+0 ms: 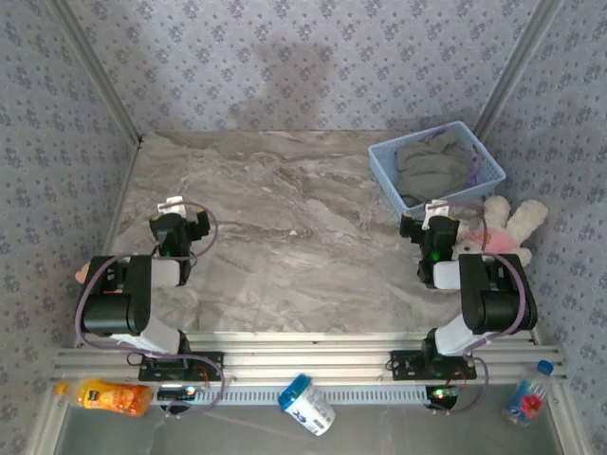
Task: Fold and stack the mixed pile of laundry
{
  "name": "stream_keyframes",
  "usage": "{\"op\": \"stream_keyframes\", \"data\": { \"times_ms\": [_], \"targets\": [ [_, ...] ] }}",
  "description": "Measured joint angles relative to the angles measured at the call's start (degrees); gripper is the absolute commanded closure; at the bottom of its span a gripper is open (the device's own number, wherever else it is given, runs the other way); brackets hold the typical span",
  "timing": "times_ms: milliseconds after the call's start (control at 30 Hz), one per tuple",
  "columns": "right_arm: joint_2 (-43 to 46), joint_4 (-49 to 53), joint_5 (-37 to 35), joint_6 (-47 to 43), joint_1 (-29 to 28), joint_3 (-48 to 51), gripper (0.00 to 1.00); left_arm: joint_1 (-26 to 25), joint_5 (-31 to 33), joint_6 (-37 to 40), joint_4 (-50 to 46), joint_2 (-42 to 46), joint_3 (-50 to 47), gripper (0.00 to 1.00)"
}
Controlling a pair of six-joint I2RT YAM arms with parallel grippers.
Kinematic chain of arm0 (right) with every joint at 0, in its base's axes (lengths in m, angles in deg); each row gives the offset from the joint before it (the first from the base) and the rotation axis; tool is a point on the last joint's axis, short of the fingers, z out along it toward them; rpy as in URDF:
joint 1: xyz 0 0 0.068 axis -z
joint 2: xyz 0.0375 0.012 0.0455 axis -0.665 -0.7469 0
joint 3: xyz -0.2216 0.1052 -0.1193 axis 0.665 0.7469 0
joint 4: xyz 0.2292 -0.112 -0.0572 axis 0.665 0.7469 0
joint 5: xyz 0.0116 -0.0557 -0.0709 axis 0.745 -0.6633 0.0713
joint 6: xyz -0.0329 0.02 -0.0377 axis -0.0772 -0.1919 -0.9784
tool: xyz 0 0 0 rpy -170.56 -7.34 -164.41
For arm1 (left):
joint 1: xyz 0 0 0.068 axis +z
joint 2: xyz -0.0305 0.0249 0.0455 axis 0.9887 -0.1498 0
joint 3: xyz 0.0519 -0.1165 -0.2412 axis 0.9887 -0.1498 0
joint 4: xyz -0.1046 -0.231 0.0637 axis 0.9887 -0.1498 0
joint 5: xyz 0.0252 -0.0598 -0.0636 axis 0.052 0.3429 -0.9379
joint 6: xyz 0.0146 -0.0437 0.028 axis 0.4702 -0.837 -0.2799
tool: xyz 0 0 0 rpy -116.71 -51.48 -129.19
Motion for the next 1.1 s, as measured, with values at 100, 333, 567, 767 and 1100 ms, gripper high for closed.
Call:
{"op": "stream_keyframes", "data": {
  "times_ms": [100, 333, 567, 767, 1100],
  "targets": [
    [0.0, 0.0, 0.0, 0.0, 0.0, 0.0, 0.00, 0.0, 0.0, 0.0, 0.0, 0.0, 0.0, 0.00],
    [0.0, 0.0, 0.0, 0.0, 0.0, 0.0, 0.00, 0.0, 0.0, 0.0, 0.0, 0.0, 0.0, 0.00],
    [0.0, 0.0, 0.0, 0.0, 0.0, 0.0, 0.00, 0.0, 0.0, 0.0, 0.0, 0.0, 0.0, 0.00],
    [0.0, 0.0, 0.4, 0.0, 0.1, 0.0, 0.00, 0.3, -0.6, 0.0, 0.0, 0.0, 0.0, 0.00],
    [0.6, 0.6, 0.3, 0.4, 0.3, 0.0, 0.00, 0.4, 0.0, -0.1, -0.9, 0.2, 0.0, 0.00]
  ]
}}
